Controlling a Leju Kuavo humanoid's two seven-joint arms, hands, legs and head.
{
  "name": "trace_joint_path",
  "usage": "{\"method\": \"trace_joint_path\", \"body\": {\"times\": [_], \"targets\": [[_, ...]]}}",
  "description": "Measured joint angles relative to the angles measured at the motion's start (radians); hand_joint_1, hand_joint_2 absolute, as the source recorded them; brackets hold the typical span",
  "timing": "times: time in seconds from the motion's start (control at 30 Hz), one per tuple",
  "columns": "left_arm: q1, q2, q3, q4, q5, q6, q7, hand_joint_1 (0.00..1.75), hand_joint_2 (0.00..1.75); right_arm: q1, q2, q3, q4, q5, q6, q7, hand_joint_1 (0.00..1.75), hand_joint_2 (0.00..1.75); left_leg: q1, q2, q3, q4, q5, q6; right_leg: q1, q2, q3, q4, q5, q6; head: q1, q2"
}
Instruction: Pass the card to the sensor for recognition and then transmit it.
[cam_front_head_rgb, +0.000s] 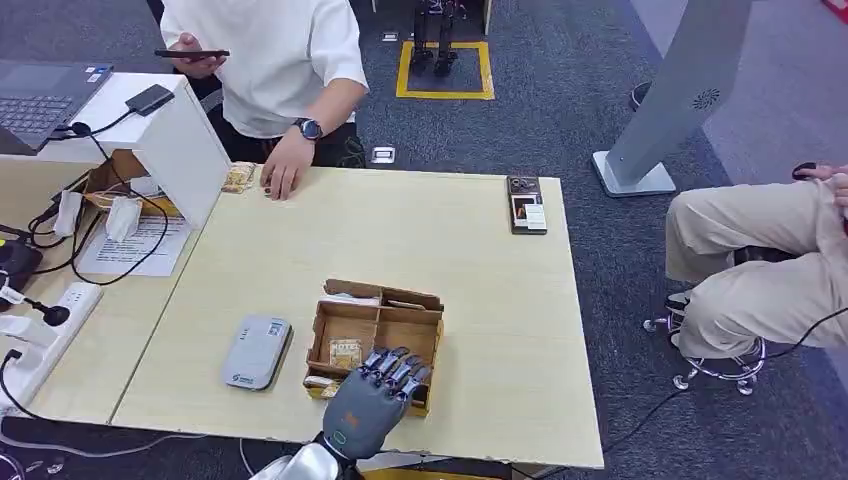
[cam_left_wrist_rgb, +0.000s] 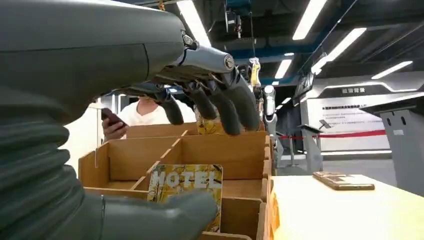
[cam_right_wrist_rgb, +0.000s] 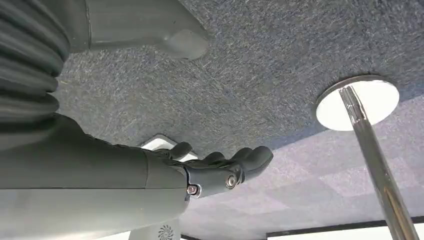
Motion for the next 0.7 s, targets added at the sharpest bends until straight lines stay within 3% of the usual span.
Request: {"method": "trace_joint_path", "body": {"times": [0.07, 0.13, 0.43, 0.7], "targets": [[0.000, 0.000, 0.000, 0.000, 0.000, 0.008, 0.018, 0.21, 1.75, 0.000, 0.000, 0.000, -0.001, -0.001, 0.000, 0.002, 0.00, 1.75, 0.000, 0.000, 0.000, 0.000, 0.000, 0.000, 0.000, 0.000, 0.000, 0.000, 0.000, 0.000, 0.000, 0.000], [-0.001, -0.001, 0.000, 0.000, 0.000, 0.012, 0.023, 0.00, 1.75, 0.000, 0.000, 0.000, -0.002, -0.001, 0.000, 0.004, 0.00, 1.75, 0.000, 0.000, 0.000, 0.000, 0.000, 0.000, 0.000, 0.000, 0.000, 0.000, 0.000, 0.000, 0.000, 0.000], [-0.020, 0.005, -0.003, 0.000, 0.000, 0.060, 0.132, 0.00, 1.75, 0.001, 0.001, 0.000, -0.010, -0.002, 0.000, 0.015, 0.00, 1.75, 0.000, 0.000, 0.000, 0.000, 0.000, 0.000, 0.000, 0.000, 0.000, 0.000, 0.000, 0.000, 0.000, 0.000], [-0.030, 0.014, -0.012, -0.001, 0.000, 0.063, 0.163, 0.00, 1.75, 0.001, 0.002, 0.000, -0.011, -0.002, 0.000, 0.017, 0.00, 1.75, 0.000, 0.000, 0.000, 0.000, 0.000, 0.000, 0.000, 0.000, 0.000, 0.000, 0.000, 0.000, 0.000, 0.000]]}}
